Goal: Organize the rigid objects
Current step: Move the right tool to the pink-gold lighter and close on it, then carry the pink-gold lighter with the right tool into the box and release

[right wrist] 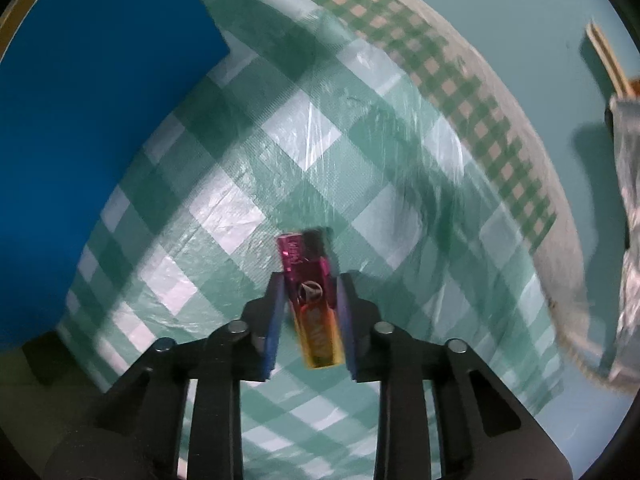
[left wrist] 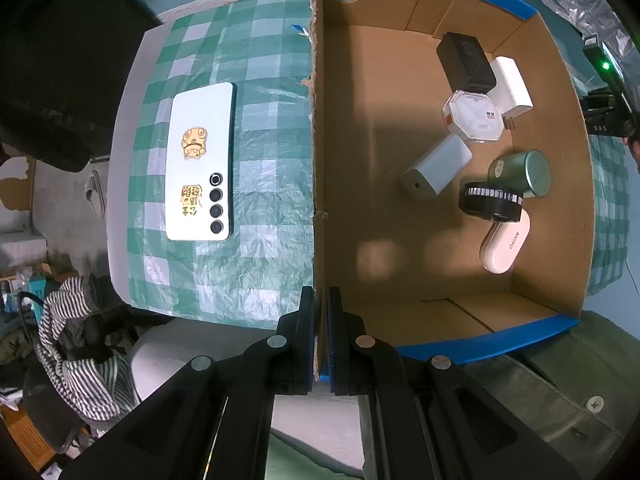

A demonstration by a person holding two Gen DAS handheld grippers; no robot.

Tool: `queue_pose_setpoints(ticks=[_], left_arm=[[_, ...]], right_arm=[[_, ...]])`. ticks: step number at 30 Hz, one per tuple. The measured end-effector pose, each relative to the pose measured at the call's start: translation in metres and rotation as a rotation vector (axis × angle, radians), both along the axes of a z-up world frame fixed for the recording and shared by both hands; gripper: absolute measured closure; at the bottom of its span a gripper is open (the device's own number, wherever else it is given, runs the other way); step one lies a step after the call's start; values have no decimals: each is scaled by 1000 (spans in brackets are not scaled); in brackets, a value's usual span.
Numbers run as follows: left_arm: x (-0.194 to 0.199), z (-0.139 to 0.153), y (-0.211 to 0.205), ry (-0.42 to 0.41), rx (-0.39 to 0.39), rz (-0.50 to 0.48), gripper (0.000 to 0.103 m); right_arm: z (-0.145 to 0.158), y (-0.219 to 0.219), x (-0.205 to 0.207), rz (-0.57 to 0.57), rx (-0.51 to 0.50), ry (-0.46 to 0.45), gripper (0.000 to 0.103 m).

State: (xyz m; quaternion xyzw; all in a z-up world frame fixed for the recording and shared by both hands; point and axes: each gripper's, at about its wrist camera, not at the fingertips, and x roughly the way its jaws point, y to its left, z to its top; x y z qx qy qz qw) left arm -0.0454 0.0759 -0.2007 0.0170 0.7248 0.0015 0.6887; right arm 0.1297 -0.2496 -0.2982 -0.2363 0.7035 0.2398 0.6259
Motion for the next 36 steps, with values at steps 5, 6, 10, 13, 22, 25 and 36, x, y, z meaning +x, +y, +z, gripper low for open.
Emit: queue_pose_setpoints(ticks=[5,6,10,13,22,25,36], left_arm=[[0,-1,1,-1,-3,-5,99],[0,-1,0,-1,-4,-7,99],[1,-1,0,-1,-5,-13,99],[2,-1,0,-2,-6,-19,99],[3,0,-1,-1,-9,-40,99],[4,0,-1,-1,-12,-47,99],[5,0,-1,-2,-18,-66,99]], right_arm=[[-1,-1,4,-129,9,29,81],[-1,-2,5,-153,7,29,81],[-1,-1,7,-189,-15,23,81],[0,2,5,-212,-1,28,81],[24,1,-8,-248,22,15,82],[35,2,-15,-249,27,9,82],[97,28,-34,-221,80,-44,81]])
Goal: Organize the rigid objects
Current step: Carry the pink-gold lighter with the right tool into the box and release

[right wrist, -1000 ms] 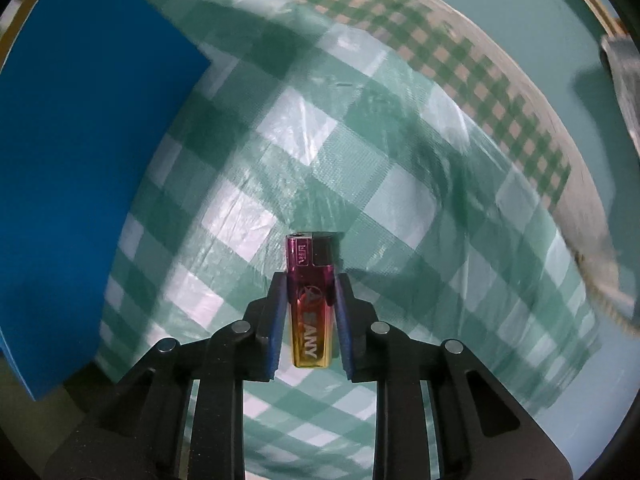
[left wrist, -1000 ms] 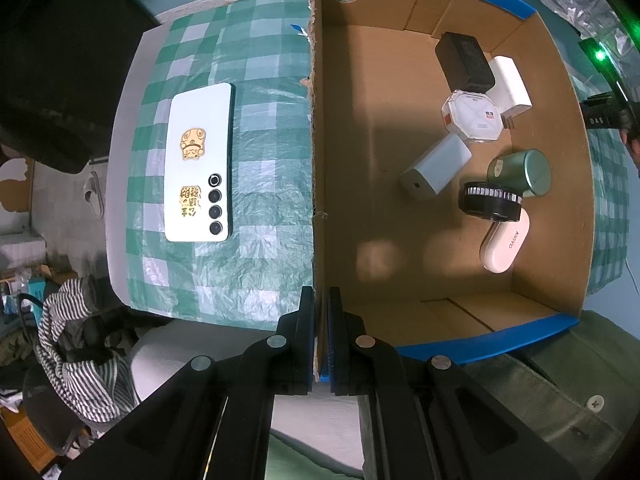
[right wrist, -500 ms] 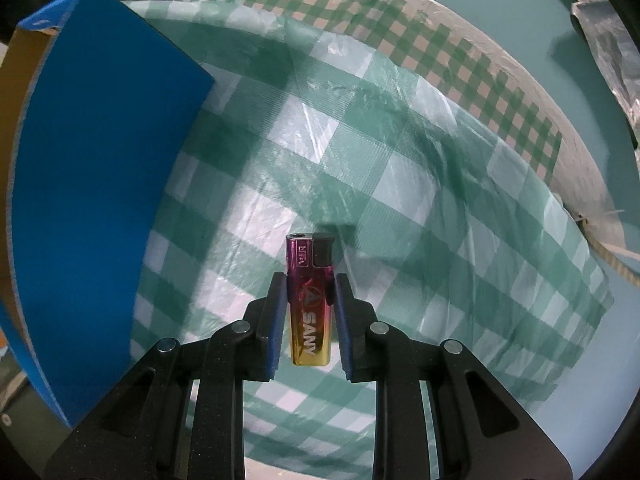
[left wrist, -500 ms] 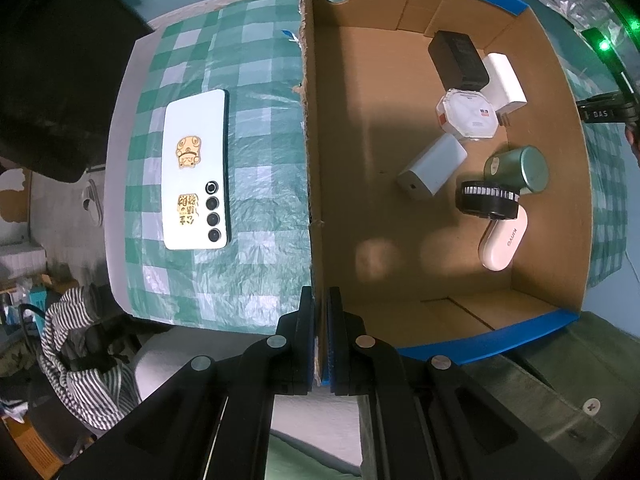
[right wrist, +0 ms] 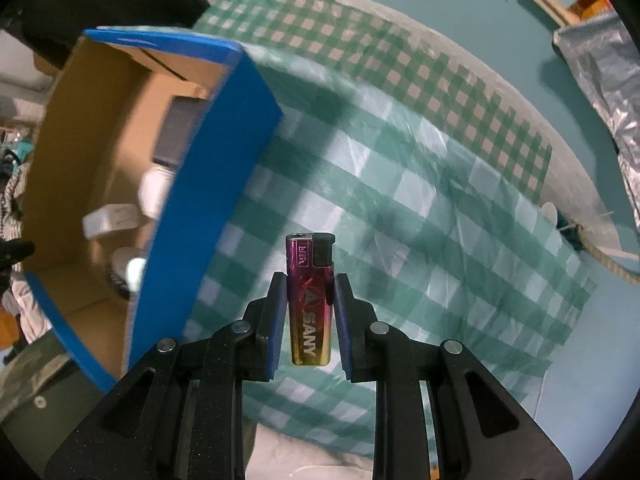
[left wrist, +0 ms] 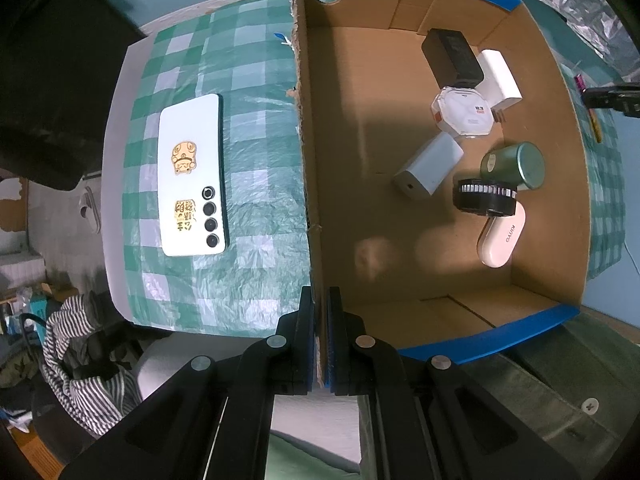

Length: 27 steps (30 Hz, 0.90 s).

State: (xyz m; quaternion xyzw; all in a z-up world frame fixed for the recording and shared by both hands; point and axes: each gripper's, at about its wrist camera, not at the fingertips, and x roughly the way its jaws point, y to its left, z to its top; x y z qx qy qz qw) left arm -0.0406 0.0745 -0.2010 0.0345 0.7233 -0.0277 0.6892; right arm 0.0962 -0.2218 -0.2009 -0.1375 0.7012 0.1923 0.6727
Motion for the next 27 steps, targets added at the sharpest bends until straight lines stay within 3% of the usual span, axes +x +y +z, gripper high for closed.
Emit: queue_pose_setpoints(ticks=[11,27], left_arm=[[1,2,0,-7,-6,-15,99],[2,4,1,-16,-3,-24,99]], right_arm=[[52,63,-15,113,76,-54,81],[24,138,-23,213,63,-20,81]])
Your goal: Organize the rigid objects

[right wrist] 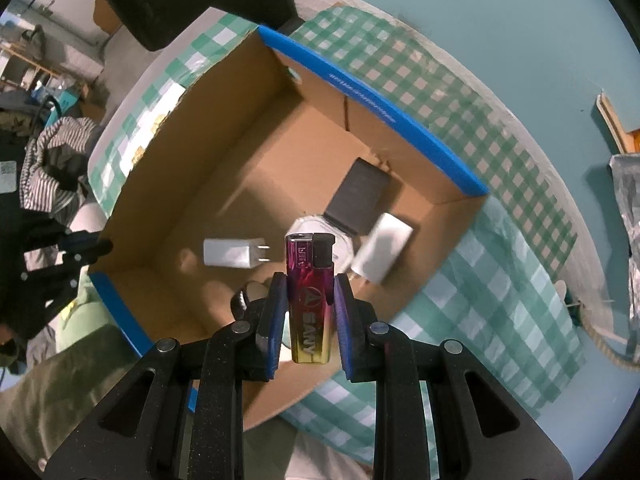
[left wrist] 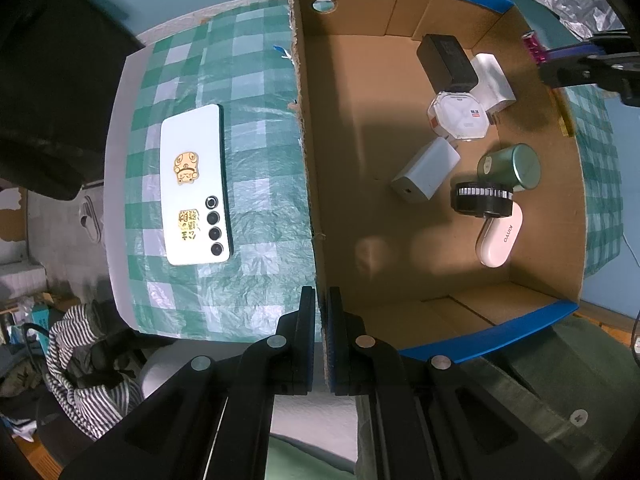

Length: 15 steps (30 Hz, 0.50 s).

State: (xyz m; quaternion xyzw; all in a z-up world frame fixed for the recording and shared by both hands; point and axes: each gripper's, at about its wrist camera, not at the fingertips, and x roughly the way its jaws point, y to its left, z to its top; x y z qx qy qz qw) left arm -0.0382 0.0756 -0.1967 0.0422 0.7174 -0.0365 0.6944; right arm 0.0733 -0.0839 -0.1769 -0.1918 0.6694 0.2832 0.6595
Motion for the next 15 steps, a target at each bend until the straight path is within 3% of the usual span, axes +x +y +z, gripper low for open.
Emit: queue_pose_setpoints(ticks=[8,15], left_arm=[[0,0,0,0,0,0,99],[2,1,1,-3,-1,0,99]], right_arm=[[-19,12,2,-15,-11,22,82],[-18,11,1,-39,3,21,82]])
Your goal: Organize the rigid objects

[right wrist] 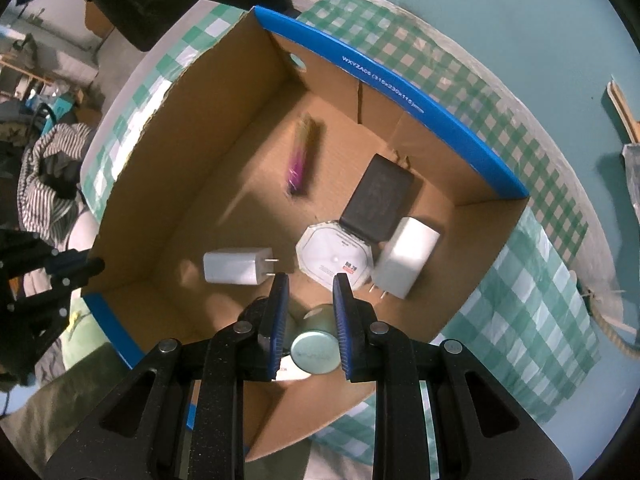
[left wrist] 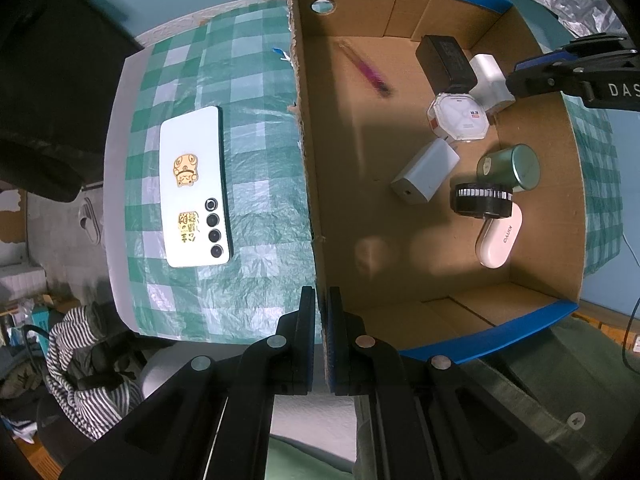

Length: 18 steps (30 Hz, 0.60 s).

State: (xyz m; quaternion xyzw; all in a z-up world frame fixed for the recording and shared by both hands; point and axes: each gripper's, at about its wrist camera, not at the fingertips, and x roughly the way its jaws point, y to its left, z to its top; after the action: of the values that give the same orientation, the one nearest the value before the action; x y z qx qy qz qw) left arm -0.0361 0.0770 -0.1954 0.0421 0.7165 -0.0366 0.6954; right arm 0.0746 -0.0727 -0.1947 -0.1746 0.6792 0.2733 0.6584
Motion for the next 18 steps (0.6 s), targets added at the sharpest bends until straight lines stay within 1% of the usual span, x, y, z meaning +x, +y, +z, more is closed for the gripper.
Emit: queue_pose_setpoints(ticks=[4,8,10,11,13,14,15,16,17,18], left_arm=[[2,1,0,-3,-3,7,99],[2,2,0,-7,-5,19,99],[2,3,0,-15,-4,26,99],[3,5,0,-21,-1,33,96],[4,8,2,-32,0,49,94],[6,11,4,-41,1,61,93],[7,14,5,-49,5,68,89],[8,16,6,-58,10,77,84],[9,20,7,-70,14,85,81],[10,25,9,-86,17,96,77]], right_arm=[[8,-4,-2,-28,22,-9,82],[21,-8,-6,-60,38,-38,81],[27,-11,-9,-80,48,-53,77],[31,-12,-10,-89,51,-64,72],[40,-14,-15,-102,57,-92,68],[45,-15,-17,-106,61,-103,64],[49,-16,-19,-112,62,-118,59],[55,-18,-21,-121,62,-139,56],[60,-20,-23,-130,63,-158,52],[65,-22,-24,-142,63,-175,52]])
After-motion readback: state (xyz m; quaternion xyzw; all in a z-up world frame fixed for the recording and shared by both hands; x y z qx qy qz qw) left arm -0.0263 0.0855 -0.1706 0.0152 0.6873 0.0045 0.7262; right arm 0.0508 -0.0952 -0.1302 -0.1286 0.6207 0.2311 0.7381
